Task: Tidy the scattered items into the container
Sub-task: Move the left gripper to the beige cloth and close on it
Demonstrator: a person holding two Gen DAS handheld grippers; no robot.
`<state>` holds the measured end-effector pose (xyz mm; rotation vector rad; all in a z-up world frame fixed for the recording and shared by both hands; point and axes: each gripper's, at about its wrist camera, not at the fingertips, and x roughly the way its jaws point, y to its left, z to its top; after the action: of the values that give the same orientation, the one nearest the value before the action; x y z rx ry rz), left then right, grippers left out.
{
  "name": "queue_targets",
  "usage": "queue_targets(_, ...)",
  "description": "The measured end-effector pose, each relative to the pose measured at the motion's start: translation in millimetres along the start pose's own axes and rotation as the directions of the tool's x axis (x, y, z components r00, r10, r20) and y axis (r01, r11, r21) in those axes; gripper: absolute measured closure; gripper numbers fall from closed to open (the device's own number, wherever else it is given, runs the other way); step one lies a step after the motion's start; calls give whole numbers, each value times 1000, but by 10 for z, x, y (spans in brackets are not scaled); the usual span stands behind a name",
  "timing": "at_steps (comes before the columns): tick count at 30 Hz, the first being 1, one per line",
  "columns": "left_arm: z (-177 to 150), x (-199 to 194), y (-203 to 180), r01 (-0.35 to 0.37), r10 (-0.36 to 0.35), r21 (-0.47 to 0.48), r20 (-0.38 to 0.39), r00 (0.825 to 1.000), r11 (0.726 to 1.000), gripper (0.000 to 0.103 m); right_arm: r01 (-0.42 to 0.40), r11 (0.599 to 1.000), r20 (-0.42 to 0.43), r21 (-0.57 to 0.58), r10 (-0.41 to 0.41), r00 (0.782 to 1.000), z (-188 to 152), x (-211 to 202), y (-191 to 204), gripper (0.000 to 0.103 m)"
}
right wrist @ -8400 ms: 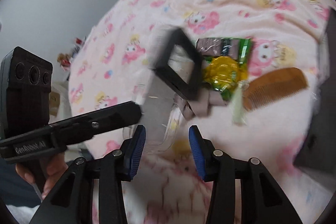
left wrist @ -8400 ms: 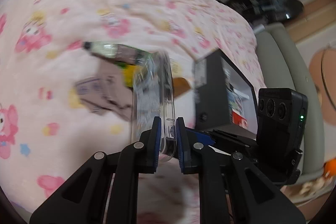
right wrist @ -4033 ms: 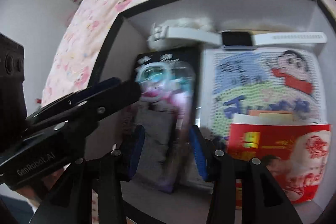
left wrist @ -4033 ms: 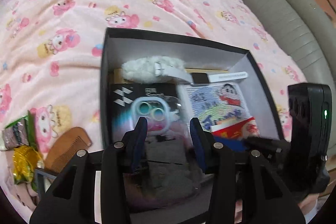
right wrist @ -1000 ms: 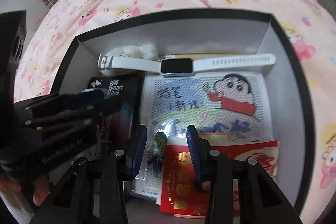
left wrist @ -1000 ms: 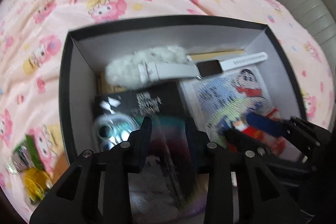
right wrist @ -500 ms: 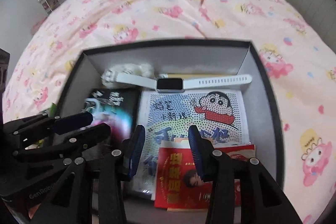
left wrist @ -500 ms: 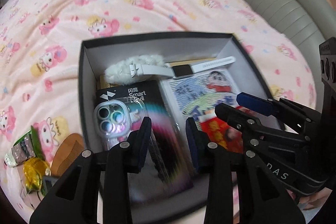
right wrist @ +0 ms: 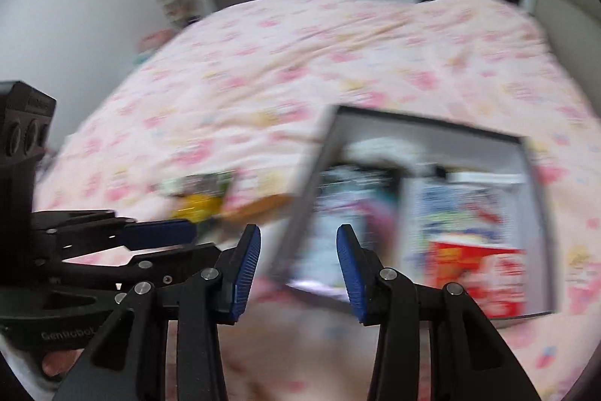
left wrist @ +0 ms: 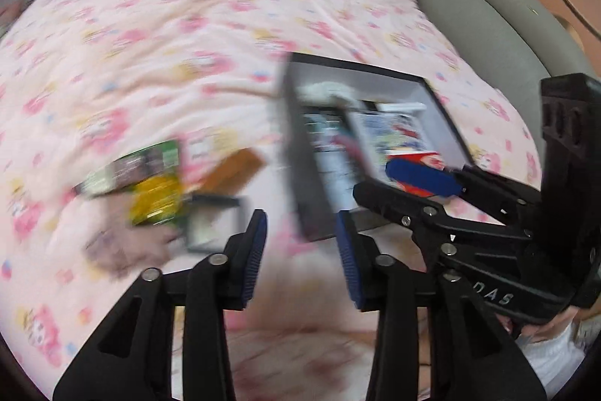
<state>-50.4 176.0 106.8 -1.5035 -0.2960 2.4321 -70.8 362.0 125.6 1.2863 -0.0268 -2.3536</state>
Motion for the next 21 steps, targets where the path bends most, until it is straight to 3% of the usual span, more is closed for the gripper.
queue_targets(4, -221, -96, 744, -49, 51, -170, 7, 999, 984, 53, -160, 987, -104, 25, 162, 981, 24, 396, 418, 64)
queue_targets(8, -457, 55, 1490, -91, 82, -320, -42, 996, 943, 53, -168, 986, -209, -22, 160, 965, -44, 879, 831, 64)
queue_targets(10, -582, 215, 1823, -64, 44, -387, -62, 997, 920, 53, -192, 980, -292, -53, 168, 942, -94, 1199, 1046, 64)
queue_targets(13, -719, 406, 2147, -34, 0, -485, -70, 998, 874, 53, -234, 969, -334, -78, 196, 922, -163, 1456, 1258, 63)
queue_targets(15, -753, 503, 2274, 22, -53, -522, -45, 998, 853, 52, -230, 970, -352, -75, 190, 917, -162, 1618, 1315, 57)
queue_targets(19, -721, 721, 2461, 114, -135, -568, 4, 991, 815, 46, -169, 983, -370, -78, 129, 920, -103, 1867, 1300, 56)
queue_targets(20, -709, 816, 2504, 123, -153, -580, -2, 988, 805, 50, -180, 981, -366, -66, 144, 919, -67, 1937, 1285, 56)
queue_targets(21, -691, 906, 2521, 104, -156, -589, -39, 987, 801, 75, -199, 979, -364, -50, 167, 916, -35, 1958, 1268, 56)
